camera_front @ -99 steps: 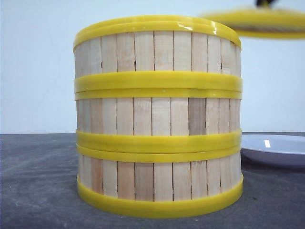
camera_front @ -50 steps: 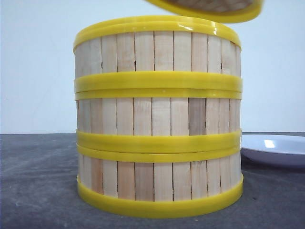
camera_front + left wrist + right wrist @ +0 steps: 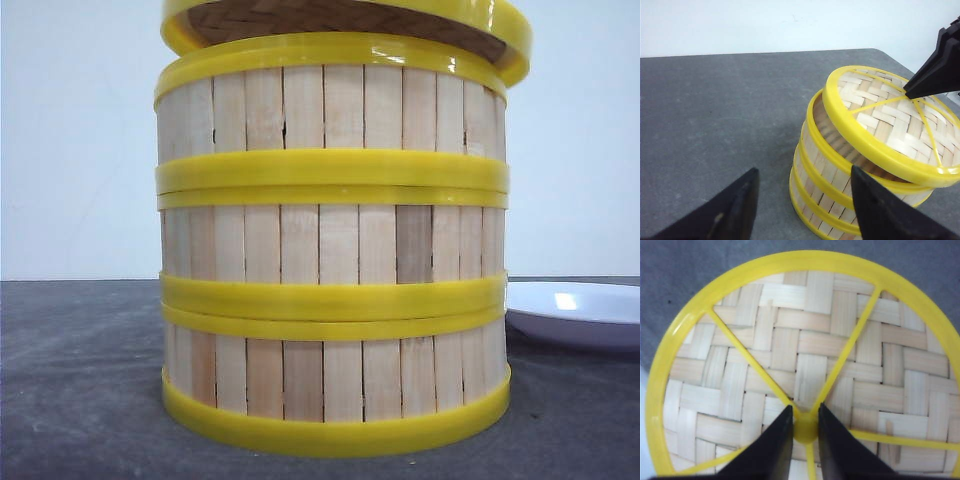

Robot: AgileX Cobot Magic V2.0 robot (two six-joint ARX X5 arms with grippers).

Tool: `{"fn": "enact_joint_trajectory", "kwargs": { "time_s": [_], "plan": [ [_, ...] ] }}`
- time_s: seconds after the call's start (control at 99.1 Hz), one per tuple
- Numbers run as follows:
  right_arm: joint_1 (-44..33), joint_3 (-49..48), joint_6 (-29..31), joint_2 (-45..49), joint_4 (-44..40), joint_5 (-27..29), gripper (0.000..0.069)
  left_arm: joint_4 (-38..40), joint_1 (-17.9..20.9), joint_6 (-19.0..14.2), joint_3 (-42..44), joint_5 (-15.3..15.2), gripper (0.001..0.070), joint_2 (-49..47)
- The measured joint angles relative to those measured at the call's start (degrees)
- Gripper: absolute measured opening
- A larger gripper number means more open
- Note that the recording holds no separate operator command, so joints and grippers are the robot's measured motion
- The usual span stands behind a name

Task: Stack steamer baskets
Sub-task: 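Carry the lid over the stack and lower it onto the top basket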

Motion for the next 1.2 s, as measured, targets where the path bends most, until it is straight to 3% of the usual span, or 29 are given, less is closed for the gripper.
{"fn": "enact_joint_trajectory", "kwargs": {
  "time_s": [1.11,1.2],
  "plan": [
    [0.3,0.6,-0.5,4.6,2.8,1.1,0.0058,-1.3,0.0,-0.7,0.0,0.0,0.0346,0.0],
    [0.3,0.6,-0.5,4.7,3.1,1.1,0.0125,-1.4,0.0,-0.7,0.0,0.0,0.0346,0.0]
  ]
}}
